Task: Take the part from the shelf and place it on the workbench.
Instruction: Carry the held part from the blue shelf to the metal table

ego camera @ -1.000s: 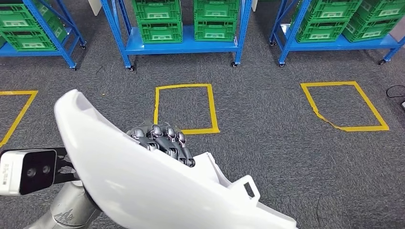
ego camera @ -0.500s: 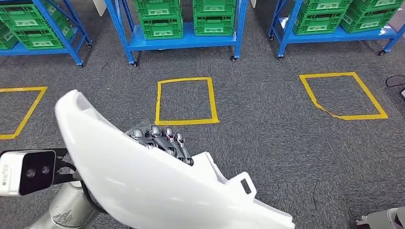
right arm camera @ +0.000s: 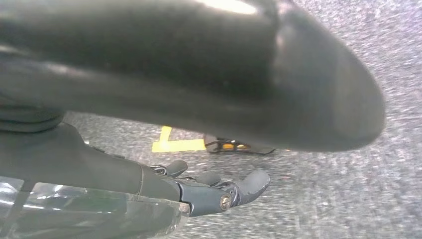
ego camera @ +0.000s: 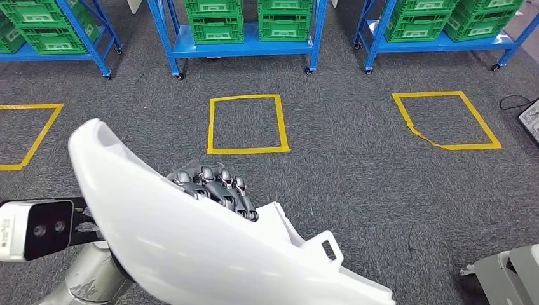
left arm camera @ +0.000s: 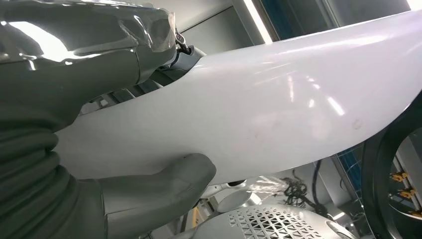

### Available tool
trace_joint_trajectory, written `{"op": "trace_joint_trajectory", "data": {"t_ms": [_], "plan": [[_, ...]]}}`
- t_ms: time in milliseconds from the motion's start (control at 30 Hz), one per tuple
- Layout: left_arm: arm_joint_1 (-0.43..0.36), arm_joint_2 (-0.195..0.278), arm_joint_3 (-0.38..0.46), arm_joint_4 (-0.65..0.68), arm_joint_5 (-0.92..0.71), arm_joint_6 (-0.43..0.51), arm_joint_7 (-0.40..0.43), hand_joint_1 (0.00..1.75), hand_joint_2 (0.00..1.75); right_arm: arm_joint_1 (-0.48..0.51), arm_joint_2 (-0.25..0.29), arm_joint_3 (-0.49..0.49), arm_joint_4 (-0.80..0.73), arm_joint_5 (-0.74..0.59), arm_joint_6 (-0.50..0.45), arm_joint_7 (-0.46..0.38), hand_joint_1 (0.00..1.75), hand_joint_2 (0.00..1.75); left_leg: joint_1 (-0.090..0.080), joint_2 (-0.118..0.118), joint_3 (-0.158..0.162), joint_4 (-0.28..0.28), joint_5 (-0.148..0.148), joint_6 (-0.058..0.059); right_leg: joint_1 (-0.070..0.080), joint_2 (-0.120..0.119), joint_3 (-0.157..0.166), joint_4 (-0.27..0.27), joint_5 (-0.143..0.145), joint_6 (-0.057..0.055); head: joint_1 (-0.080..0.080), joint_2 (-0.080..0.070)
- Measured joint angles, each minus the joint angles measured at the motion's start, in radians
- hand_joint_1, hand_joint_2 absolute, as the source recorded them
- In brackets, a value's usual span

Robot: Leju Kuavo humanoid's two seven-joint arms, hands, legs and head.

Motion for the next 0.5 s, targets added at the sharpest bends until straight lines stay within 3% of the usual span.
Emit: {"op": "trace_joint_trajectory", "data": {"t_ms": [33, 67, 133, 200, 267, 300, 367, 400, 433, 467, 500], "plan": [[0.001, 0.0, 0.0, 0.0, 0.0, 0.0, 0.0, 1.75, 1.75, -0.001, -0.001, 0.0, 0.0, 0.0, 0.0, 0.0, 0.0, 0.0, 0.002, 0.0, -0.019, 0.014, 0.005, -0.004, -0.006, 0.0, 0.051, -0.065, 0.012, 0.01, 0.0, 0.0], [0.001, 0.0, 0.0, 0.0, 0.0, 0.0, 0.0, 1.75, 1.75, -0.002, -0.001, 0.0, 0.0, 0.0, 0.0, 0.0, 0.0, 0.0, 0.002, -0.001, -0.037, 0.03, 0.007, -0.009, -0.007, 0.001, 0.105, -0.139, 0.007, 0.013, 0.002, 0.0], [0.002, 0.0, 0.001, 0.0, 0.0, 0.0, 0.002, 1.75, 1.75, -0.005, -0.002, 0.0, 0.0, 0.0, 0.003, -0.007, 0.0, 0.0, -0.002, -0.004, -0.062, 0.056, 0.013, -0.018, -0.006, 0.003, 0.166, -0.231, -0.019, 0.001, 0.003, 0.0], [0.005, 0.003, 0.0, 0.0, 0.0, -0.001, 0.013, 1.75, 1.75, -0.002, -0.003, 0.004, 0.003, 0.001, 0.017, -0.035, 0.0, 0.0, -0.003, -0.007, -0.072, 0.065, 0.023, -0.029, -0.005, 0.0, 0.161, -0.237, -0.023, -0.018, 0.001, 0.0], [0.01, 0.011, 0.0, 0.0, 0.0, -0.004, 0.022, 1.75, 1.75, 0.002, -0.007, 0.01, 0.007, 0.003, 0.033, -0.068, 0.0, 0.0, 0.003, -0.01, -0.086, 0.085, 0.005, -0.041, -0.007, -0.01, 0.149, -0.236, -0.011, -0.037, -0.002, 0.0], [0.013, 0.015, 0.0, 0.0, 0.0, -0.007, 0.022, 1.75, 1.75, 0.003, -0.01, 0.014, 0.009, 0.004, 0.037, -0.079, 0.0, 0.0, 0.006, -0.01, -0.1, 0.12, -0.027, -0.048, -0.009, -0.016, 0.141, -0.236, -0.004, -0.046, -0.005, 0.0], [0.019, 0.021, 0.0, 0.0, -0.001, -0.012, 0.018, 1.75, 1.75, 0.005, -0.017, 0.018, 0.011, 0.004, 0.041, -0.088, 0.0, 0.0, 0.013, -0.009, -0.146, 0.25, -0.117, -0.061, -0.005, -0.027, 0.126, -0.235, 0.01, -0.055, -0.009, 0.0], [0.023, 0.025, 0.0, 0.0, -0.001, -0.014, 0.016, 1.75, 1.75, 0.006, -0.02, 0.019, 0.012, 0.004, 0.041, -0.09, 0.0, 0.0, 0.016, -0.009, -0.167, 0.319, -0.149, -0.065, -0.003, -0.033, 0.118, -0.235, 0.017, -0.056, -0.01, 0.0], [0.027, 0.028, -0.001, 0.0, -0.001, -0.015, 0.016, 1.75, 1.75, 0.007, -0.023, 0.02, 0.014, 0.004, 0.041, -0.09, 0.0, 0.0, 0.018, -0.008, -0.174, 0.363, -0.163, -0.066, 0.0, -0.04, 0.11, -0.234, 0.022, -0.056, -0.009, 0.0], [0.03, 0.03, -0.001, 0.0, -0.002, -0.015, 0.015, 1.75, 1.75, 0.008, -0.025, 0.02, 0.015, 0.004, 0.041, -0.09, 0.0, 0.0, 0.018, -0.008, -0.16, 0.363, -0.157, -0.064, 0.003, -0.047, 0.104, -0.234, 0.027, -0.056, -0.01, 0.0], [0.032, 0.032, -0.001, 0.0, -0.002, -0.015, 0.015, 1.75, 1.75, 0.008, -0.026, 0.022, 0.017, 0.004, 0.041, -0.09, 0.0, 0.0, 0.017, -0.005, -0.122, 0.318, -0.138, -0.059, 0.007, -0.054, 0.099, -0.234, 0.031, -0.056, -0.01, 0.0]]}}
